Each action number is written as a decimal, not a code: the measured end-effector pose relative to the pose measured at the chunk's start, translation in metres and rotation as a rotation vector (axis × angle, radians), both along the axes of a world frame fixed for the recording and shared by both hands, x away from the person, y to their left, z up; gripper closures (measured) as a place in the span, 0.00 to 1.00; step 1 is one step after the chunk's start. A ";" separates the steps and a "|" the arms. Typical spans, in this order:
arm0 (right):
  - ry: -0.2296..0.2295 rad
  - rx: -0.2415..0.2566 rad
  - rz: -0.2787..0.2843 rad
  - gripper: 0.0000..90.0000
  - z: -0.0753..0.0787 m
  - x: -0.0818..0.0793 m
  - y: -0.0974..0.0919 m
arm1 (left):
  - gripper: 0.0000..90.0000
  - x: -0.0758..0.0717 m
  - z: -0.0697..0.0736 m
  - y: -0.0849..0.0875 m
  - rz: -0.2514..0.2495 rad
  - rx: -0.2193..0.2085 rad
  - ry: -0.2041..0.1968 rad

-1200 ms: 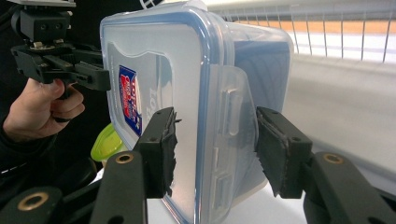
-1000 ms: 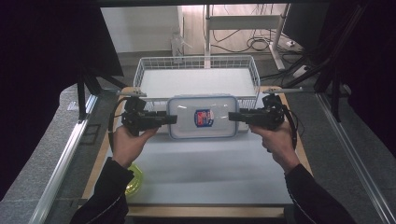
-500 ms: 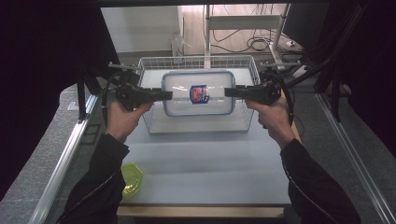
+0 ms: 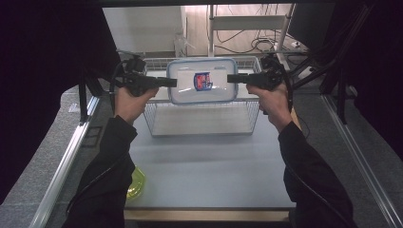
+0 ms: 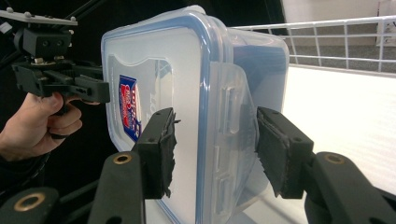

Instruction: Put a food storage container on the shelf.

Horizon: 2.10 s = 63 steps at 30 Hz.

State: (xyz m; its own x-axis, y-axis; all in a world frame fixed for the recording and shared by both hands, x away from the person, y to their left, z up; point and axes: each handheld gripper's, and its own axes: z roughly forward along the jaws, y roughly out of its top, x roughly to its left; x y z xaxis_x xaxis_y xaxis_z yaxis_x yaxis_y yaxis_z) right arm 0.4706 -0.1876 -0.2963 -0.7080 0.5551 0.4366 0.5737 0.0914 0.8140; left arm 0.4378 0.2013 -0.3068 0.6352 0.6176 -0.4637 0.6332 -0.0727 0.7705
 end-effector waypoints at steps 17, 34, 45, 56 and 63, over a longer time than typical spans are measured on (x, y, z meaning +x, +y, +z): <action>-0.015 -0.025 -0.042 0.44 -0.010 0.013 0.005 | 0.49 0.011 -0.007 -0.007 0.045 0.101 -0.082; -0.068 -0.095 -0.143 0.40 -0.009 0.018 0.006 | 0.35 0.006 -0.011 -0.021 0.119 0.166 -0.195; -0.144 -0.111 -0.141 0.54 -0.001 -0.003 -0.003 | 0.35 -0.005 -0.011 -0.021 0.123 0.147 -0.239; -0.173 -0.210 -0.068 0.94 -0.023 -0.054 0.002 | 0.70 -0.022 -0.024 -0.016 0.106 0.116 -0.234; -0.151 -0.220 -0.075 0.94 -0.029 -0.047 0.011 | 0.85 -0.018 -0.029 -0.022 0.083 0.154 -0.214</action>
State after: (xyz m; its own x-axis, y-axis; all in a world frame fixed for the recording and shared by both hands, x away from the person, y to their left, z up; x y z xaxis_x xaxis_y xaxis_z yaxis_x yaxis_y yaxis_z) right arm 0.4239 -0.1765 -0.3254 -0.7090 0.6786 0.1922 0.4594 0.2376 0.8559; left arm 0.4197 0.1788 -0.3363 0.6529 0.7246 -0.2206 0.4658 -0.1544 0.8713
